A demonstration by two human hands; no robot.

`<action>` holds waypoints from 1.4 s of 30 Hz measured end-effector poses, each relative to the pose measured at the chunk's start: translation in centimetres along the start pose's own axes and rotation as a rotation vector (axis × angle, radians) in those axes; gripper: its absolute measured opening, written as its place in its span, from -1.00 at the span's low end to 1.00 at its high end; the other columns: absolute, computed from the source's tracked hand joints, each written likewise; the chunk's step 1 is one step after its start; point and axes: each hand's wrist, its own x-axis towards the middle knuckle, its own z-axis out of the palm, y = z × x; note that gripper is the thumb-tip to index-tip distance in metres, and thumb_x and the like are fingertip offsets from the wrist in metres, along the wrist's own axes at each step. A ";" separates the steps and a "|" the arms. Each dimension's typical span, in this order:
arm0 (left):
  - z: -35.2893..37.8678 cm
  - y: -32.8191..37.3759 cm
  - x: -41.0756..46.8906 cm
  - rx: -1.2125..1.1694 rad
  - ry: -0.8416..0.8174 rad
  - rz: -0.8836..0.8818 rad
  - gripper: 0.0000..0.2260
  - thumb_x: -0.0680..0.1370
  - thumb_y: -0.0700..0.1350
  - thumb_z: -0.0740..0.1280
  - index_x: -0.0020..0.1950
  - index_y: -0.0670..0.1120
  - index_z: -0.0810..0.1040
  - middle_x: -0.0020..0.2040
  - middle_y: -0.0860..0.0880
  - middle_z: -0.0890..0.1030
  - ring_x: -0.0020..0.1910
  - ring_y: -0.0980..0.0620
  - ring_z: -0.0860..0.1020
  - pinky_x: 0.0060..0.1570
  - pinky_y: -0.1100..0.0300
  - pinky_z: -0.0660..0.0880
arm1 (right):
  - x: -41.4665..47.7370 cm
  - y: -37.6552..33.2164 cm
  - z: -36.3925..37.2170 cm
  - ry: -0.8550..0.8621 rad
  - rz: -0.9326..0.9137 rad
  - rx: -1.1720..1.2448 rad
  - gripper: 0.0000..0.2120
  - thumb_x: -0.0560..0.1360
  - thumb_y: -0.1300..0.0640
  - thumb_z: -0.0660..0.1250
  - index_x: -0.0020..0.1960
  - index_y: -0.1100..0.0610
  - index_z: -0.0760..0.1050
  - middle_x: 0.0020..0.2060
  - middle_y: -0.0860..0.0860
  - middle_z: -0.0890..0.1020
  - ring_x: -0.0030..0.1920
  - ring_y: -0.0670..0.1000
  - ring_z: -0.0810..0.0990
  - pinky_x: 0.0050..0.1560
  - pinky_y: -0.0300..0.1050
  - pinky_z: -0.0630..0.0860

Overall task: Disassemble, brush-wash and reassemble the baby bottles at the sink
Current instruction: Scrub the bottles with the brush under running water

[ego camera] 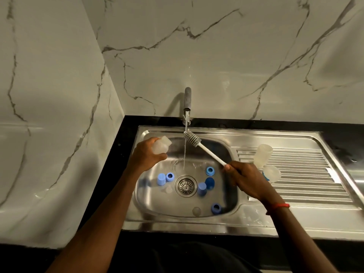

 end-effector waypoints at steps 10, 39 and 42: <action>2.5 3.5 -1.7 -0.244 -0.137 -0.152 -0.51 0.41 0.03 0.56 0.28 -0.05 0.54 0.01 -0.07 0.56 -0.25 -0.04 0.61 -0.53 0.12 0.56 | 1.7 -0.6 4.5 0.144 -0.225 -0.271 -0.65 0.65 -0.18 0.04 0.09 0.02 0.49 -0.37 -0.10 0.52 -0.42 -0.09 0.51 -0.39 -0.07 0.54; 0.8 4.9 -0.2 -0.592 -0.102 -0.317 -0.54 0.32 -0.08 0.65 0.06 -0.01 0.47 0.09 -0.07 0.58 -0.15 -0.16 0.71 -0.36 -0.09 0.65 | 1.4 0.9 5.2 0.265 -0.195 -0.384 -0.66 0.65 -0.07 0.09 0.06 0.10 0.55 -0.23 -0.03 0.54 -0.35 -0.05 0.50 -0.36 -0.15 0.53; 1.2 4.6 -0.1 -0.654 -0.169 -0.349 -0.64 0.38 -0.08 0.61 0.08 -0.02 0.55 0.11 -0.11 0.59 -0.02 -0.19 0.67 -0.30 -0.14 0.65 | 1.2 1.6 5.0 0.262 -0.181 -0.411 -0.66 0.65 -0.08 0.09 0.10 0.09 0.55 -0.22 0.00 0.56 -0.35 -0.02 0.52 -0.36 -0.08 0.56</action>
